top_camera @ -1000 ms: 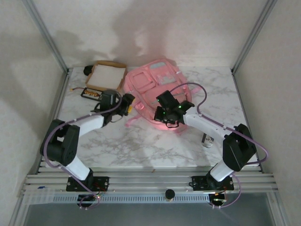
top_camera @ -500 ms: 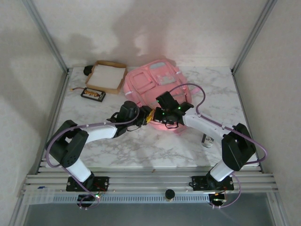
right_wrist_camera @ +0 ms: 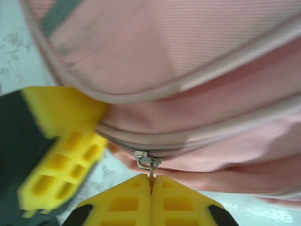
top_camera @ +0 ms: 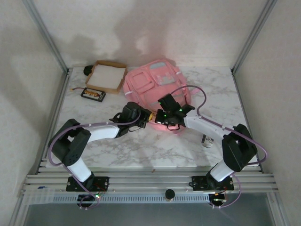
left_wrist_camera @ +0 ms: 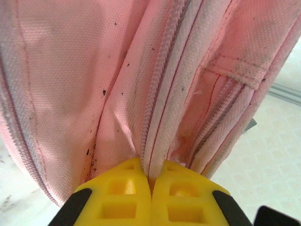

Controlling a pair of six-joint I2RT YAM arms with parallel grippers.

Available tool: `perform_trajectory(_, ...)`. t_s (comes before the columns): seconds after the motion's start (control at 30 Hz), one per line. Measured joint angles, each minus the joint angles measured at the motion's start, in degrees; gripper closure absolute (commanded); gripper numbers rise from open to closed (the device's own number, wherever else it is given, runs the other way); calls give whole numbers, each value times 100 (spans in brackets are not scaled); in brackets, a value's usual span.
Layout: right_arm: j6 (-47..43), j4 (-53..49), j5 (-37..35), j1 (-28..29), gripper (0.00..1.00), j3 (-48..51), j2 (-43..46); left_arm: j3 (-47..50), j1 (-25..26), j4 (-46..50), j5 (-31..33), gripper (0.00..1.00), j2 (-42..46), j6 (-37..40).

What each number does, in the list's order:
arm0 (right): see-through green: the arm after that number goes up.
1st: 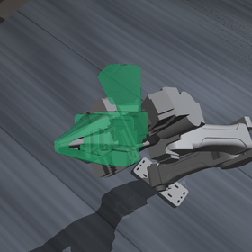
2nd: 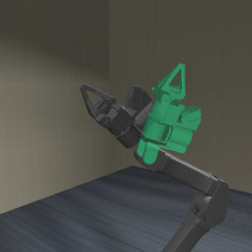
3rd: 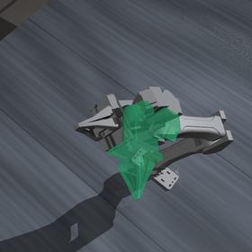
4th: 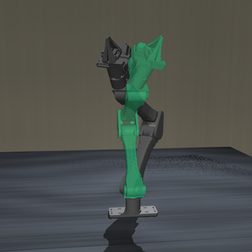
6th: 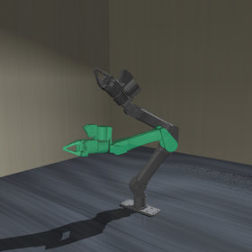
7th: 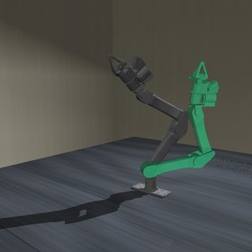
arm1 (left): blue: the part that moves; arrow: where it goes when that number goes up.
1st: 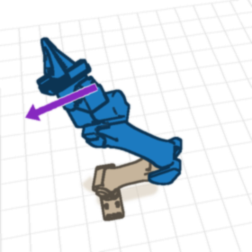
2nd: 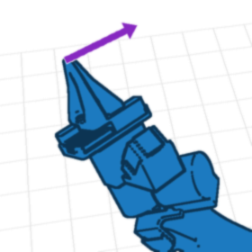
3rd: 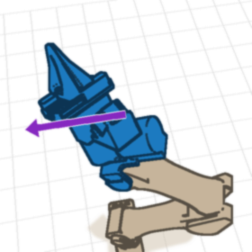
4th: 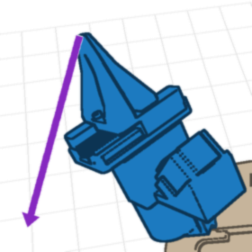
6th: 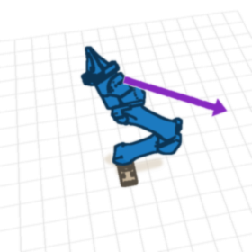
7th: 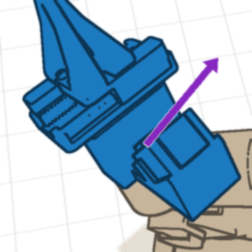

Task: Pack the student bag
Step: Zip the student bag at the center of the table.

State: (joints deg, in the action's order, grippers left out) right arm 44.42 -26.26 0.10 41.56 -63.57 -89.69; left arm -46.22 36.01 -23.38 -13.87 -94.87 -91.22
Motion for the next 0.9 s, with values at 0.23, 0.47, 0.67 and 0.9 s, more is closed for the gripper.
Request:
perform_trajectory(0.23,-590,-52,-87,-745,100,210,267,223,-835,955,-116,100,798,852)
perform_trajectory(0.47,-1176,-31,39,-907,100,92,267,-118,-1869,1749,-872,100,599,2142)
perform_trajectory(0.67,-1165,-2,39,-203,100,-289,59,-420,-2444,2002,-754,37,535,2699)
perform_trajectory(0.9,-942,52,39,162,100,-319,-118,758,-1740,1502,-514,33,2028,1788)
